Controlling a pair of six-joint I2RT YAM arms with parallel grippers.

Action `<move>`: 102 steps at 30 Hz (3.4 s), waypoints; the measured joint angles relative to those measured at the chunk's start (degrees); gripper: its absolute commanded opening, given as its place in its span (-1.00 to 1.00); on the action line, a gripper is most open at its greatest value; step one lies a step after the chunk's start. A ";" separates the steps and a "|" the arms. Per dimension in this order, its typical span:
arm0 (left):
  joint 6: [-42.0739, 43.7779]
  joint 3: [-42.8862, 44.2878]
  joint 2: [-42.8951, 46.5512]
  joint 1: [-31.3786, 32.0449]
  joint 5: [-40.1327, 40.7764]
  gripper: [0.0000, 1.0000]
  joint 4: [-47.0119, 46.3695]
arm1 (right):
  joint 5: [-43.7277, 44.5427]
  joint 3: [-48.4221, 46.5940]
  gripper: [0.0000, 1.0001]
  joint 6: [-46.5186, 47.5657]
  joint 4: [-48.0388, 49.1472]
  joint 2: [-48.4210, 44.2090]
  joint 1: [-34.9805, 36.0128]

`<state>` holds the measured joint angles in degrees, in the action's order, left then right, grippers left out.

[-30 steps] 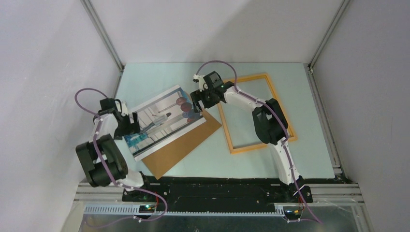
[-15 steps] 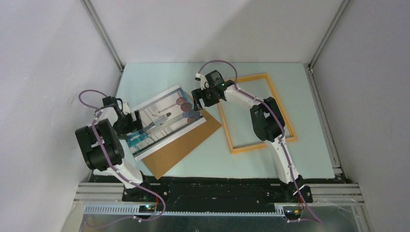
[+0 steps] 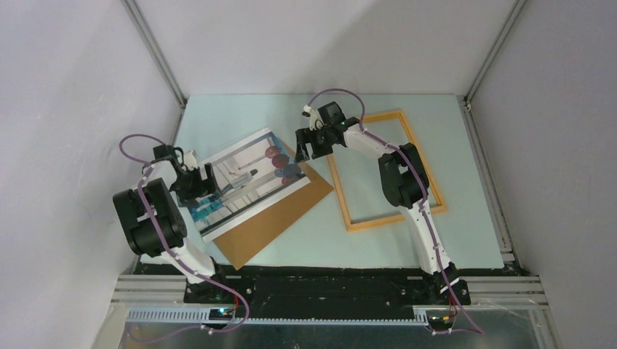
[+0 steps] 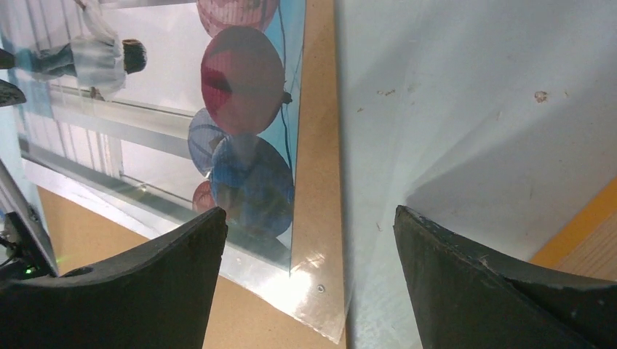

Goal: Put the photo into the frame

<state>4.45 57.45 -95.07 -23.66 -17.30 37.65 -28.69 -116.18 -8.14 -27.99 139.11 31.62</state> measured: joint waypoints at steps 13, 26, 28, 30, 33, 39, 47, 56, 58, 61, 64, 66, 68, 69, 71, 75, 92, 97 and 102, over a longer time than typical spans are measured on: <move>3.10 -0.07 0.02 3.98 -0.57 0.97 0.26 | -6.36 -1.64 0.61 -1.33 1.31 1.92 -2.21; 3.85 -0.13 0.02 5.86 0.57 0.96 0.26 | -22.77 9.40 0.11 -12.90 15.69 0.59 -8.28; 4.15 -0.20 0.09 6.21 0.68 0.96 0.26 | -24.79 11.04 0.06 -14.64 17.49 0.24 -8.72; 4.28 -0.35 0.22 6.36 0.85 0.96 0.20 | -26.34 12.52 0.03 -16.35 18.99 -0.07 -8.96; 4.66 -0.39 0.26 6.51 1.05 0.96 0.20 | -28.30 14.27 0.00 -18.71 21.31 -0.50 -9.51; 4.70 -0.52 0.42 6.97 0.04 0.96 0.13 | -33.88 18.21 -0.05 -22.43 25.29 -3.39 -9.66; 4.70 -1.57 1.11 9.97 -5.20 0.96 -0.15 | -37.79 21.57 -0.14 -24.00 27.41 -5.95 -7.85; 5.11 -2.60 2.05 10.82 -7.58 0.96 -0.24 | -34.75 21.53 -0.68 -18.64 19.26 -7.48 -8.41; 5.11 -2.89 2.32 10.86 -8.15 0.96 -0.24 | -33.57 21.53 -0.87 -16.81 16.87 -7.76 -8.76; 5.11 -3.37 2.86 11.04 -9.42 0.99 -0.04 | -32.02 21.53 -1.00 -14.01 13.11 -8.66 -9.62; 5.11 -3.69 3.50 11.43 -10.80 0.99 0.48 | -31.21 21.53 -1.00 -11.13 9.55 -10.27 -10.60; 5.16 -3.89 4.39 11.56 -11.50 0.99 0.94 | -31.04 21.53 -1.00 -8.92 7.06 -11.65 -11.15; 5.38 -3.89 6.32 11.56 -11.87 0.99 1.16 | -30.80 21.49 -1.00 -6.03 3.93 -13.33 -11.87; 5.66 -3.87 7.43 11.63 -11.96 0.99 1.18 | -30.62 21.49 -1.00 -4.66 2.60 -14.05 -12.17; 6.16 -3.61 10.19 11.65 -12.04 0.99 1.44 | -30.12 21.59 -1.00 -1.79 -0.33 -15.96 -12.85; 7.21 -0.79 15.76 12.07 -12.79 0.99 1.99 | -28.72 22.86 -1.00 4.87 -5.90 -21.49 -13.99; 13.53 17.51 16.70 29.20 -12.98 0.99 1.90 | -24.63 28.59 -1.00 31.08 -29.20 -39.95 -14.49; 15.78 19.63 14.78 30.73 -14.14 0.99 1.99 | -24.55 29.31 -1.00 35.67 -31.98 -45.64 -15.26; 17.25 20.00 14.25 32.65 -17.70 0.99 2.16 | -24.70 29.94 -1.00 39.50 -33.77 -50.60 -15.74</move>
<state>21.69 77.45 -80.82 8.99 -35.00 39.81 -53.39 -86.24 31.35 -61.76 88.51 15.88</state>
